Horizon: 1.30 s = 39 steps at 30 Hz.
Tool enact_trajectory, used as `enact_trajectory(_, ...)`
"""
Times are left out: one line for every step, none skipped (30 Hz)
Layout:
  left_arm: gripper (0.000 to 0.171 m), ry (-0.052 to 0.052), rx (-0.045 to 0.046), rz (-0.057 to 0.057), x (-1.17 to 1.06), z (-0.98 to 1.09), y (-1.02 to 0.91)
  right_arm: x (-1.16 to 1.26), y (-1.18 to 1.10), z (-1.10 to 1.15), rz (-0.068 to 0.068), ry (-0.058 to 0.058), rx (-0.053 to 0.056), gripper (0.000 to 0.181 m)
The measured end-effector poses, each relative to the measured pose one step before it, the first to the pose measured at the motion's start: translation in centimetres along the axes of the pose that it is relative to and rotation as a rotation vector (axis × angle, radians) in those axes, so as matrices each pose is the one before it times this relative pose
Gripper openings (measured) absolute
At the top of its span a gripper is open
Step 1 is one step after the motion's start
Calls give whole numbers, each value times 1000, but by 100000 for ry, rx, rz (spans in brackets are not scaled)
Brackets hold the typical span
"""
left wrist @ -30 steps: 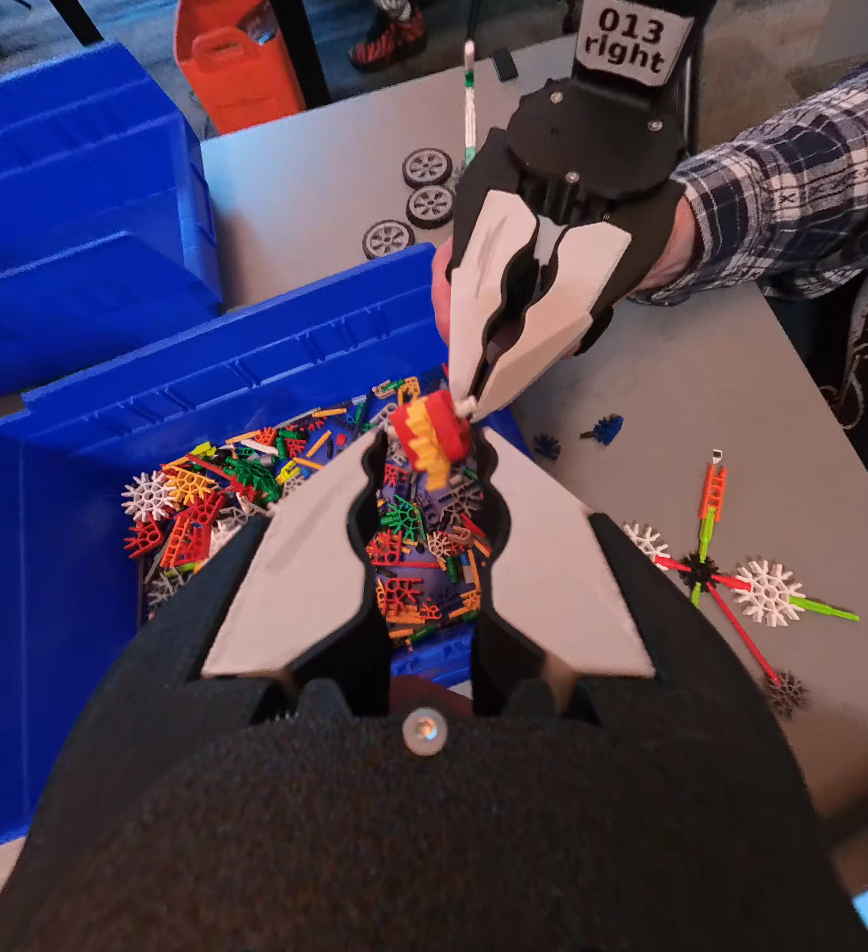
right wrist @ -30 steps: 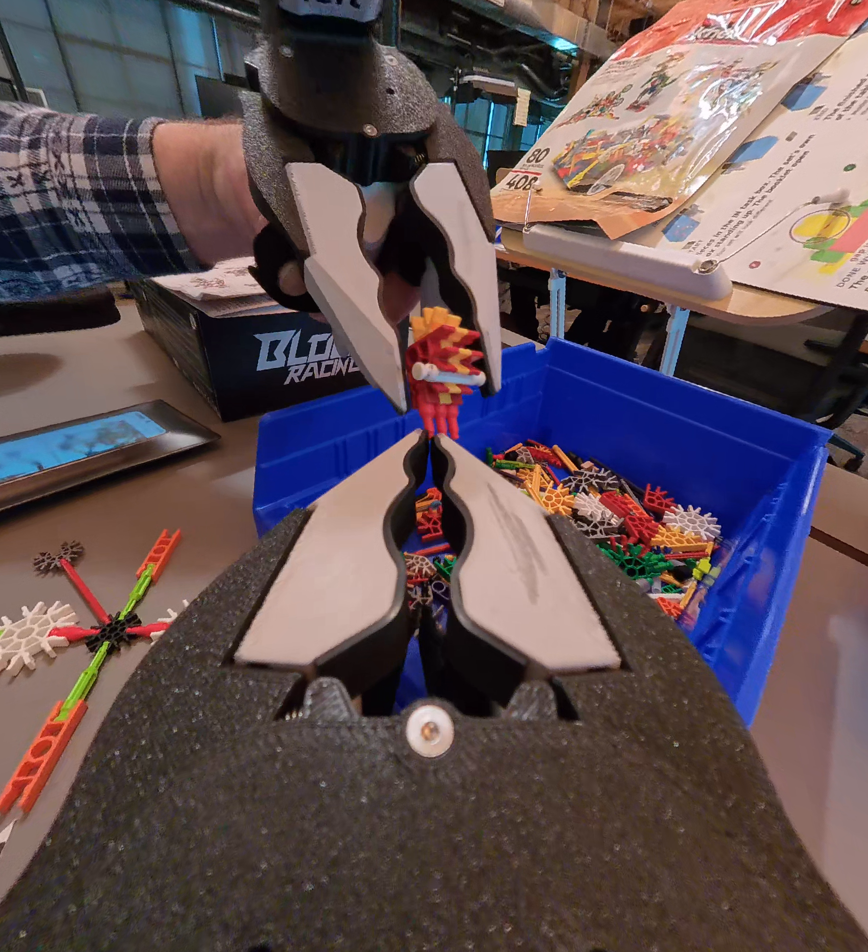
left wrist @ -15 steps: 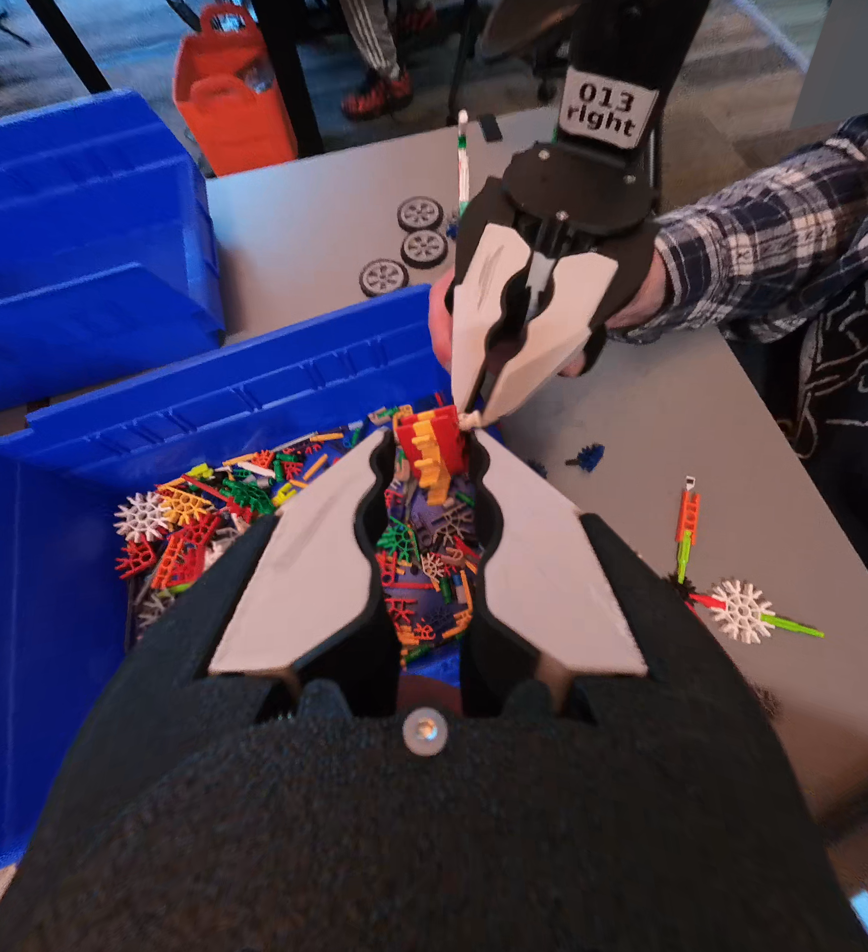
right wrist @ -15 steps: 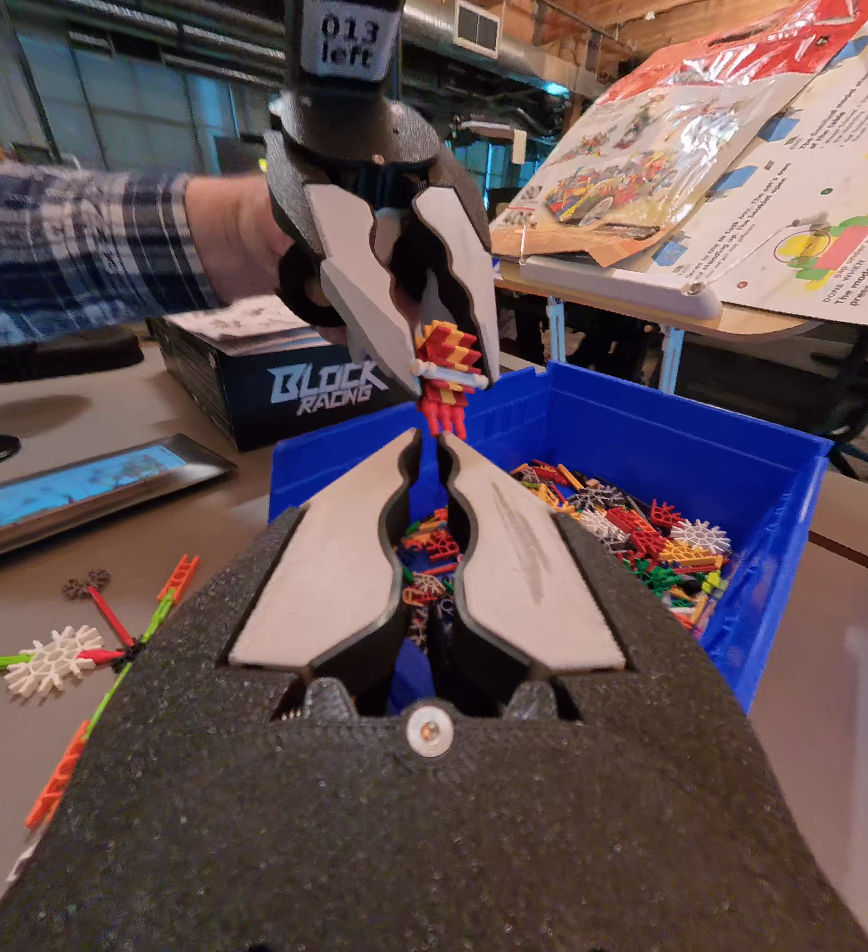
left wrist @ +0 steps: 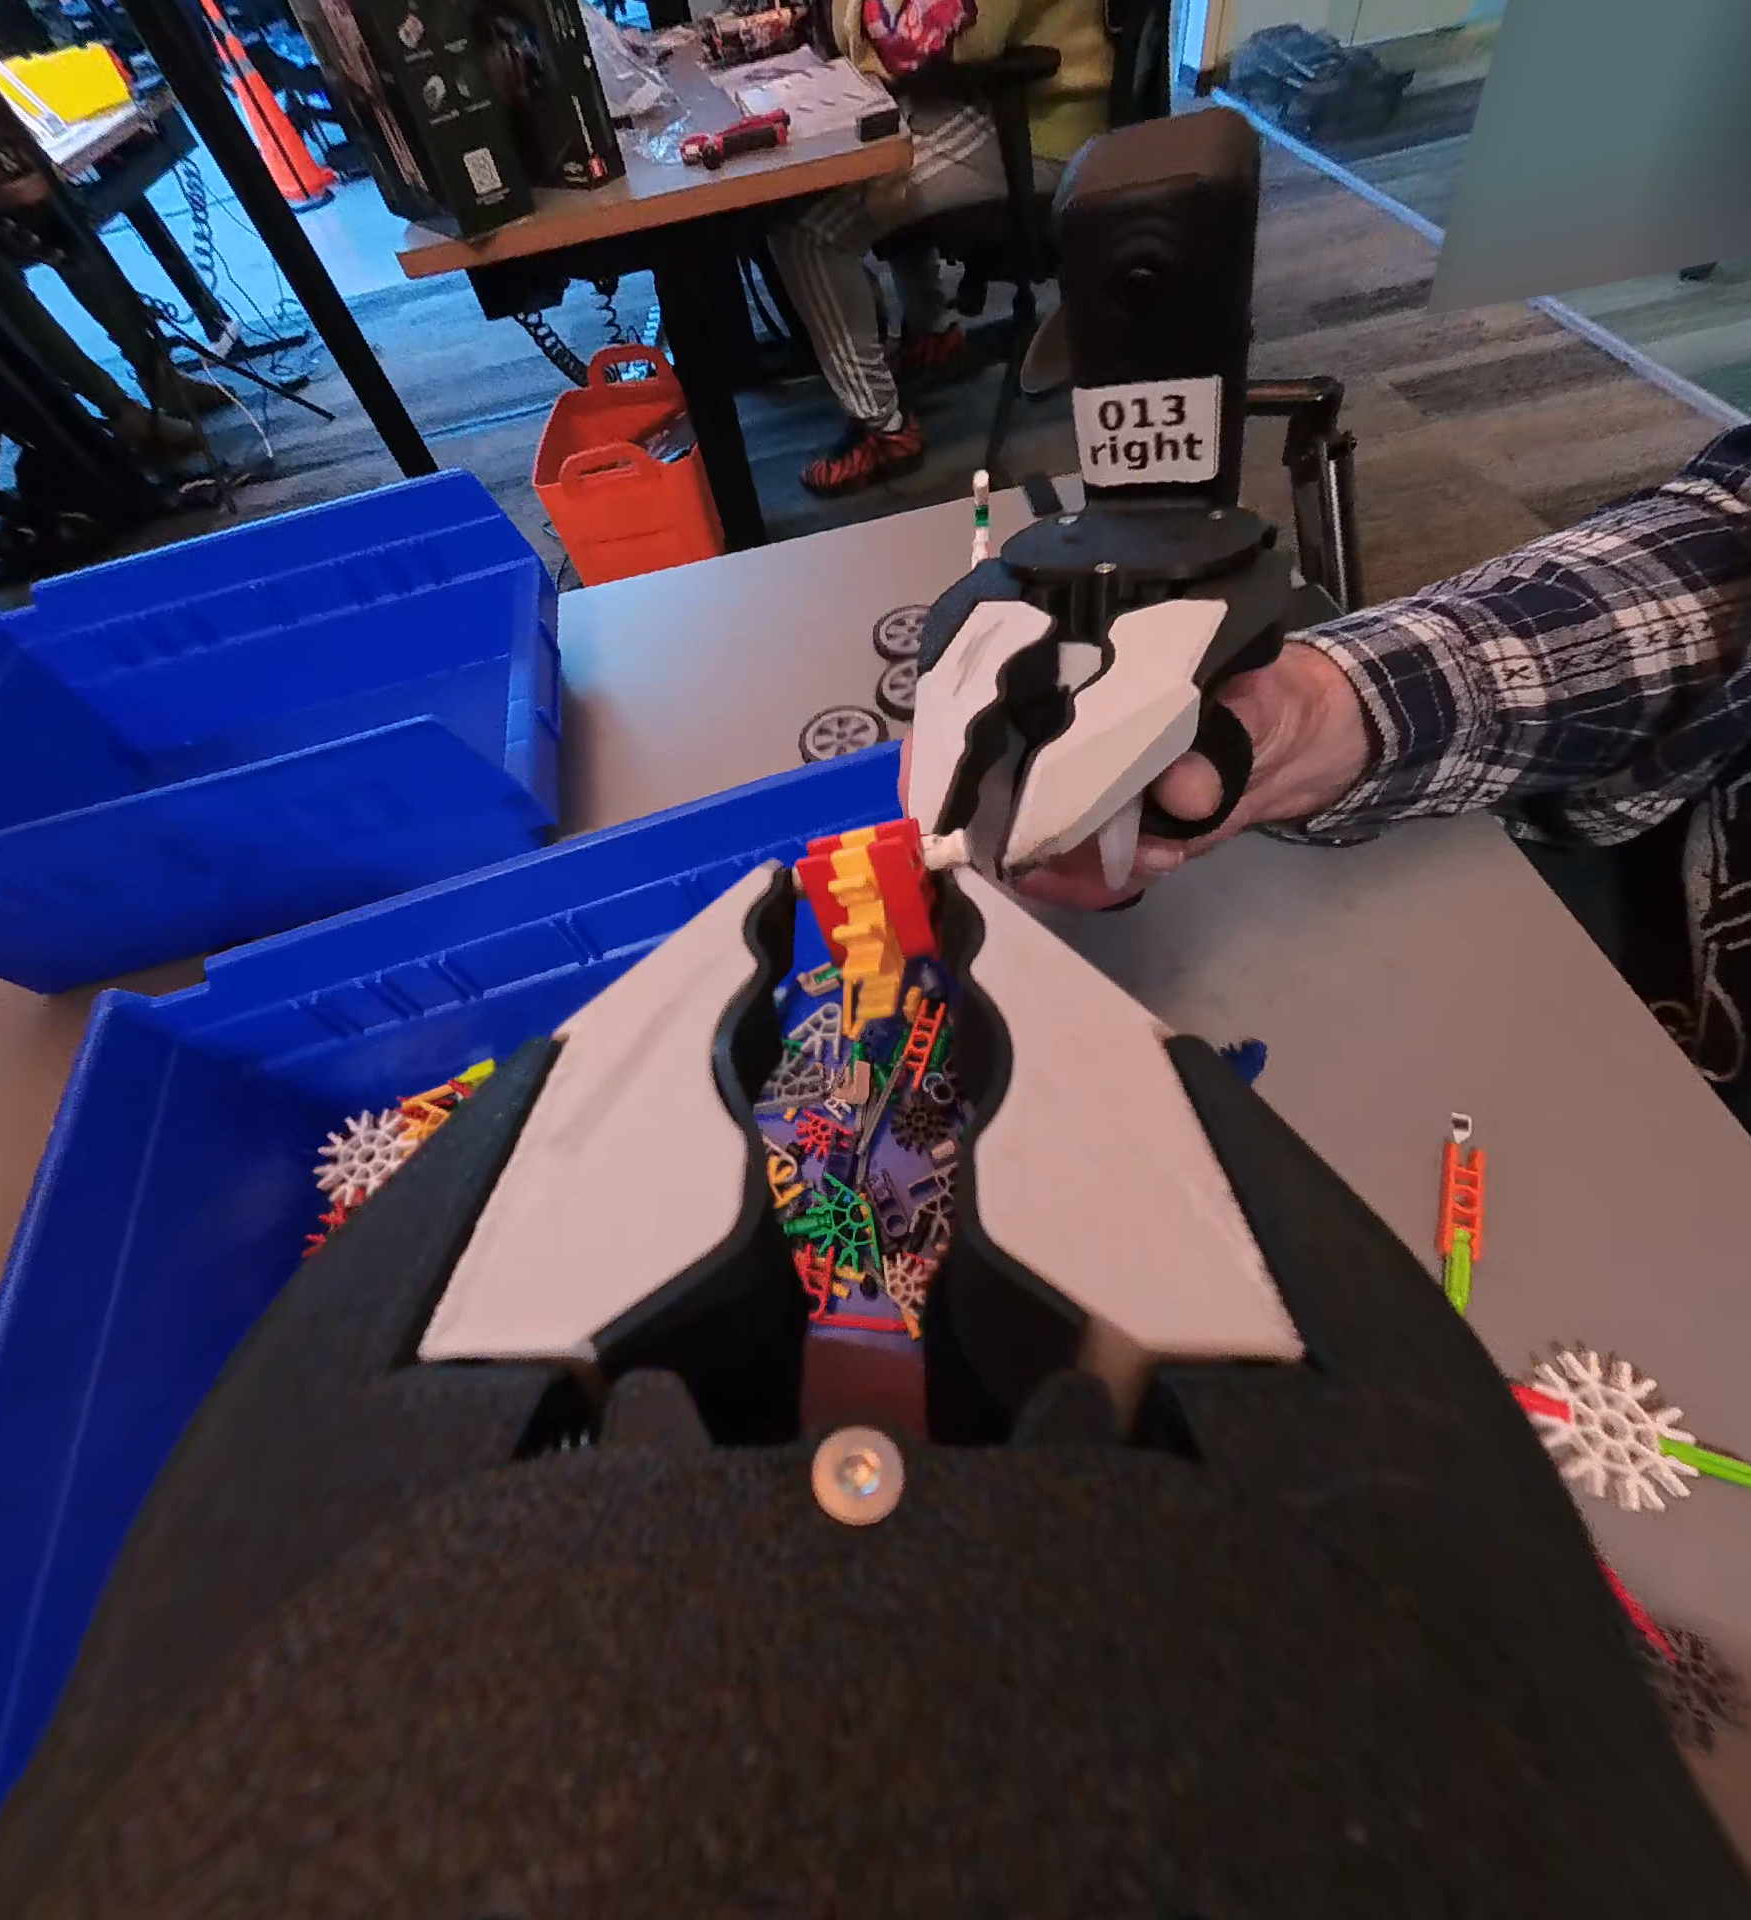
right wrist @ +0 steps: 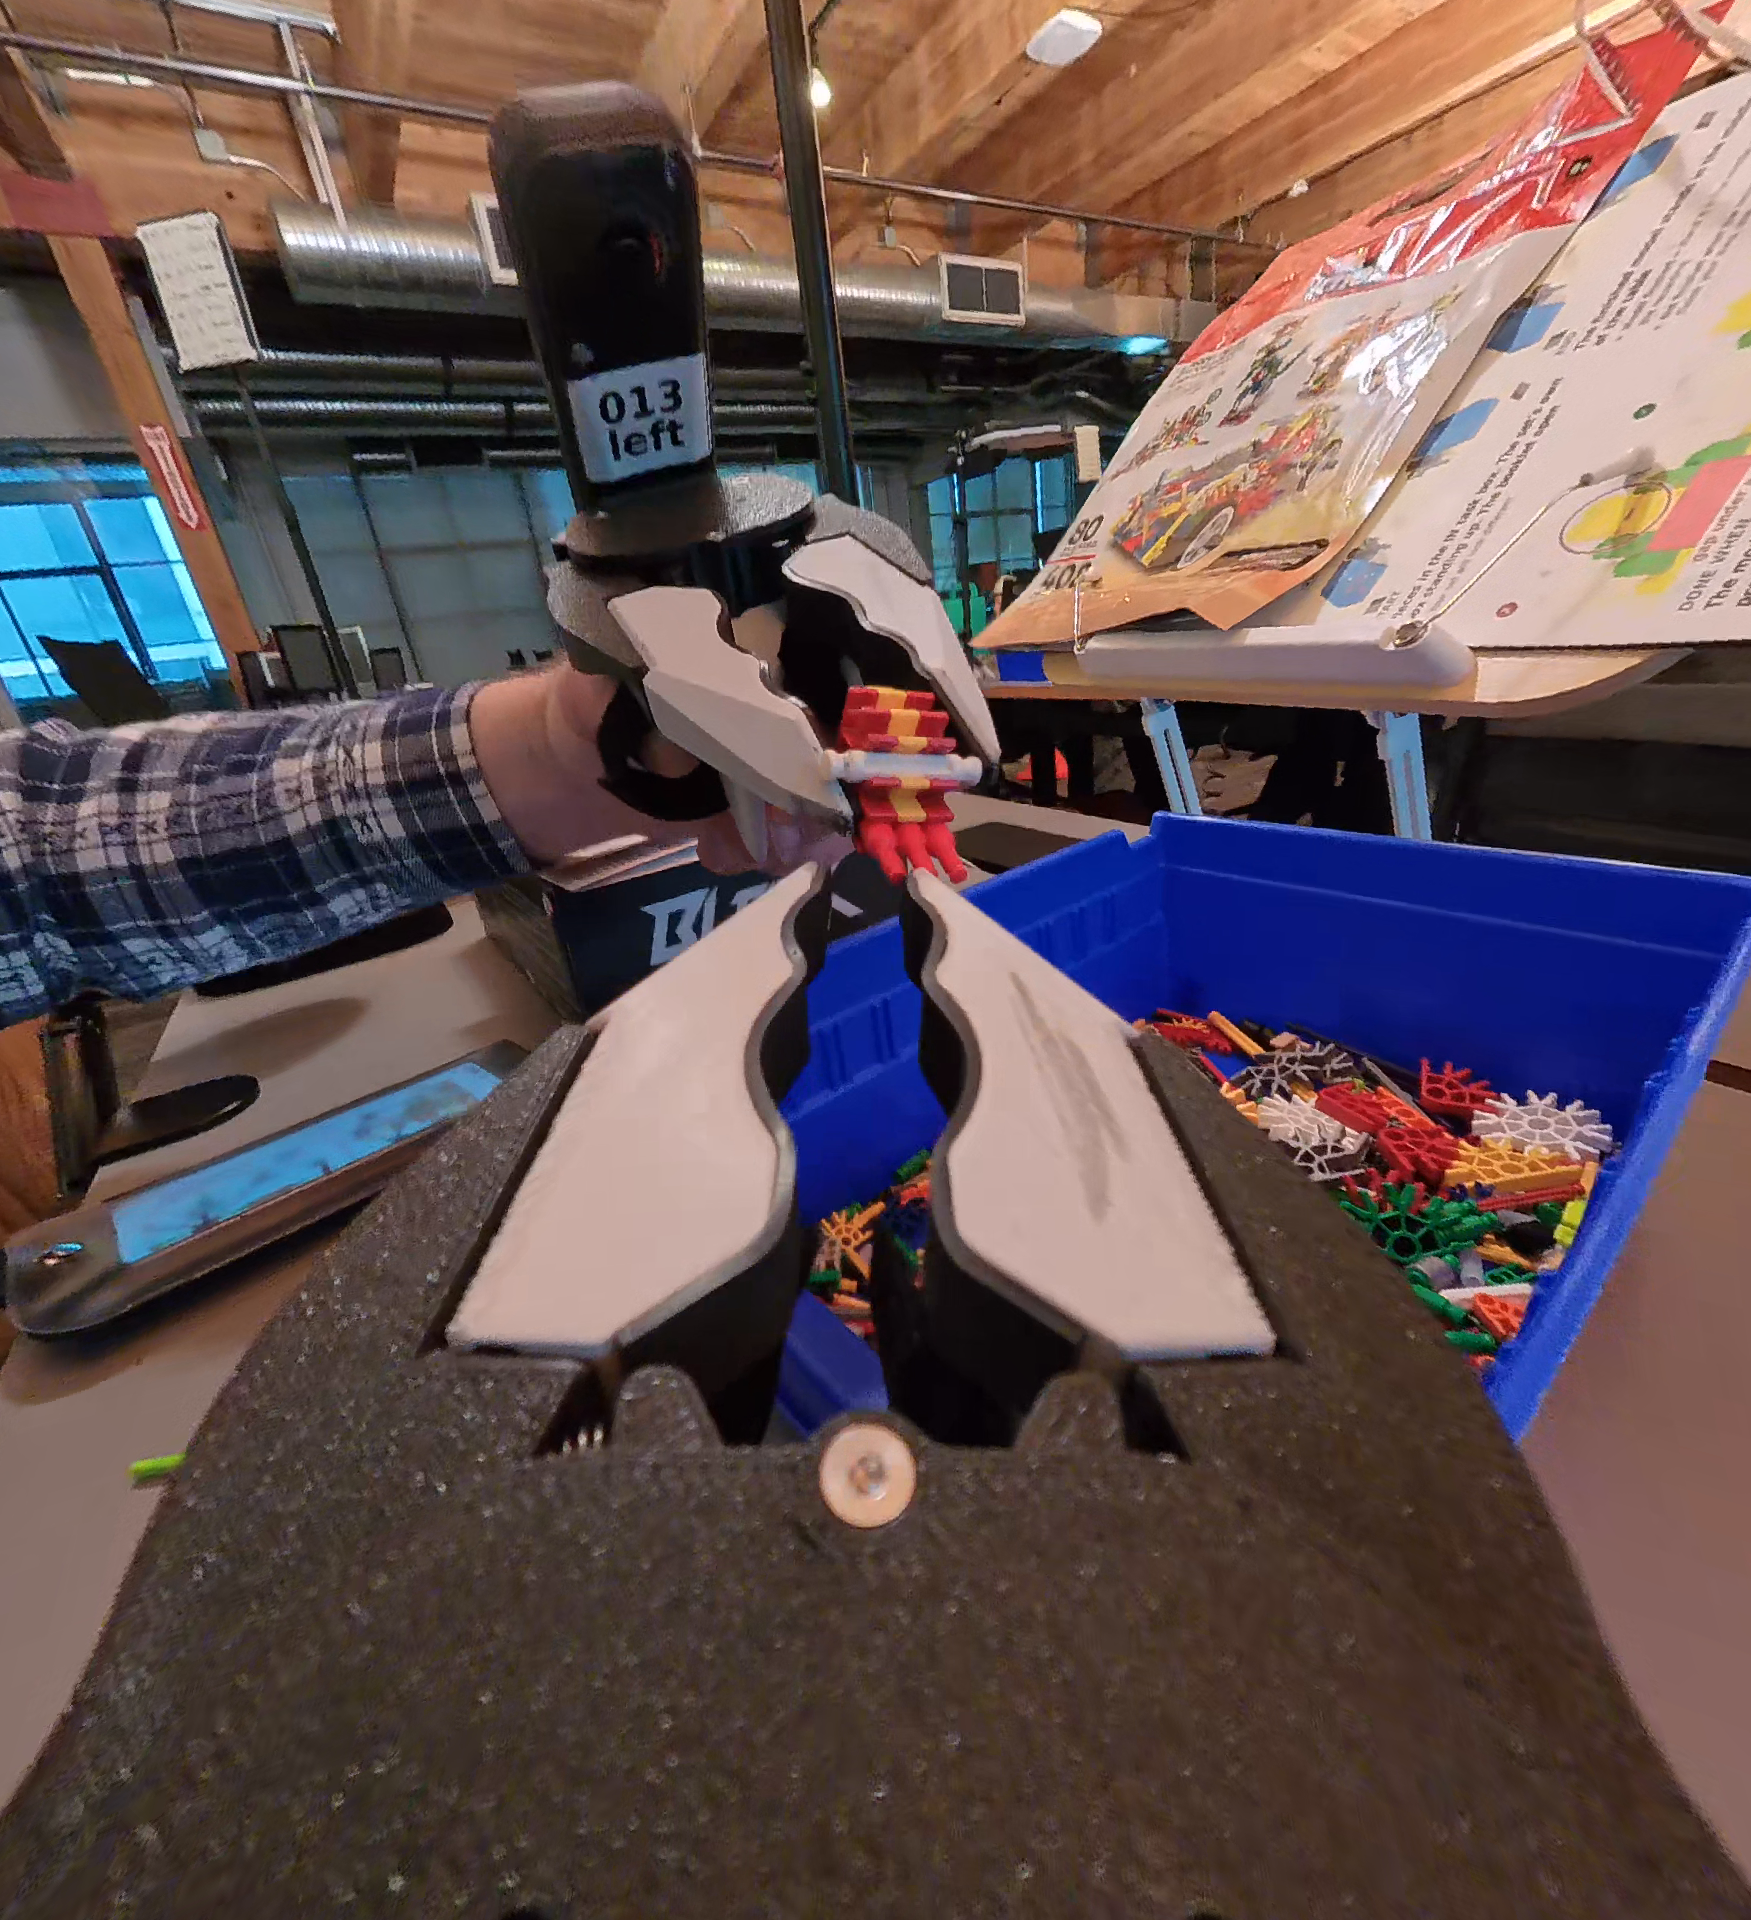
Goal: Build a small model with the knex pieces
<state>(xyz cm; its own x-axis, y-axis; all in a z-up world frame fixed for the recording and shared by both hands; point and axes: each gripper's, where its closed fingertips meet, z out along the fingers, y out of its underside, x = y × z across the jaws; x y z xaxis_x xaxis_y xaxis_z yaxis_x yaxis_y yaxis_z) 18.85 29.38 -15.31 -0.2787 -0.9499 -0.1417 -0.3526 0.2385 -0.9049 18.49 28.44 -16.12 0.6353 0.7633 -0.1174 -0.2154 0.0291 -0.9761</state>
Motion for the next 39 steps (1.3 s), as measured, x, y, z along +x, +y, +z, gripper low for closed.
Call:
enact_trajectory(25,472,1952,-809,142,13,-257,-24,-265,-102,621,-239,1630,9)
enact_trajectory(25,-79,1041,-670,33,48,-92,98,-74,-63,431,366,397,7)
enact_trajectory(25,-1522,-866,1286,-97,119,234,189,175,6,-191,971,-961,7)
enact_trajectory(25,-428,187,481,13,38,45,40,-1,-21,28,291,176,6)
enact_trajectory(25,673,1774,-1473,61,-64,-228,-74,-205,-30,514,-223,1428,6)
enact_trajectory(25,-128,783,-442,0,-6,-84,-6,-82,8,624,-137,621,6)
enact_trajectory(25,-769,-204,796,-36,29,80,51,27,-9,282,34,-116,6)
enact_trajectory(25,440,1236,-435,123,2,-157,-78,-151,-63,350,-626,981,3)
enact_trajectory(25,527,1155,-1046,116,18,-125,-57,-175,-79,747,-616,1123,1)
enact_trajectory(25,-686,-280,801,-2,63,96,66,14,-42,371,-59,10,1)
enact_trajectory(25,-106,466,90,51,18,-38,-21,-67,-25,316,-424,460,0)
enact_trajectory(25,440,1022,-1066,110,1,-137,-78,-124,-45,512,-666,928,0)
enact_trajectory(25,-552,-162,270,-4,39,68,17,20,-25,318,-36,-18,0)
enact_trajectory(25,-509,-559,890,23,18,89,-12,49,-3,216,-375,-176,0)
enact_trajectory(25,619,849,-758,113,-43,-144,-163,-143,-22,420,-1101,975,0)
enact_trajectory(25,466,791,-1304,97,-3,-105,-128,-129,-27,39,-706,729,0)
enact_trajectory(25,-462,-138,346,40,3,52,-34,15,-17,-104,-338,-132,0)
enact_trajectory(25,-423,43,375,2,-26,35,-18,74,34,205,-291,-442,0)
enact_trajectory(25,-295,11,-104,-30,-29,40,12,50,48,384,17,-4,0)
enact_trajectory(25,211,317,-375,-12,-19,-11,-18,14,43,632,-246,116,0)
enact_trajectory(24,-141,565,-244,-43,32,-29,49,-49,4,437,21,296,0)
enact_trajectory(25,-490,171,121,-29,68,15,77,-5,-28,245,103,154,0)
enact_trajectory(25,-410,-71,742,0,56,50,25,20,-44,-34,-19,-166,0)
enact_trajectory(25,-33,772,-245,51,53,-71,-33,-105,-54,150,-306,534,0)
enact_trajectory(25,-40,818,-370,27,32,-55,-26,-97,-34,589,-500,645,0)
enact_trajectory(25,-618,-137,471,-39,20,94,47,42,4,-132,152,-342,0)
enact_trajectory(25,-721,-465,732,-14,20,135,43,83,-1,-831,355,-772,0)
enact_trajectory(25,-87,-428,304,48,-7,72,-41,77,7,146,-522,-516,0)
enact_trajectory(24,-606,-491,518,-41,1,87,55,71,28,226,-74,-427,0)
enact_trajectory(25,-690,-628,369,-80,23,102,84,110,37,-66,328,-734,0)
enact_trajectory(25,-185,-729,674,-10,7,104,16,89,29,147,-130,-635,0)
enact_trajectory(25,-589,-80,403,-38,15,24,53,16,17,-349,451,-164,0)
enact_trajectory(25,-839,-379,365,-84,51,91,98,78,19,-768,852,-646,0)
enact_trajectory(25,-492,-284,-42,-64,61,98,93,73,6,-692,763,-586,0)
enact_trajectory(25,-531,-301,318,-42,23,81,57,87,16,-499,466,-553,0)
enact_trajectory(25,-1145,-821,695,-114,55,143,141,161,49,-717,1055,-965,0)
enact_trajectory(25,-807,-1071,367,-94,49,183,119,167,47,-772,976,-1003,0)
enact_trajectory(25,-357,-257,73,-34,0,47,28,66,32,-445,489,-312,0)
enact_trajectory(25,-744,-720,160,-91,18,103,80,101,61,-483,880,-634,0)
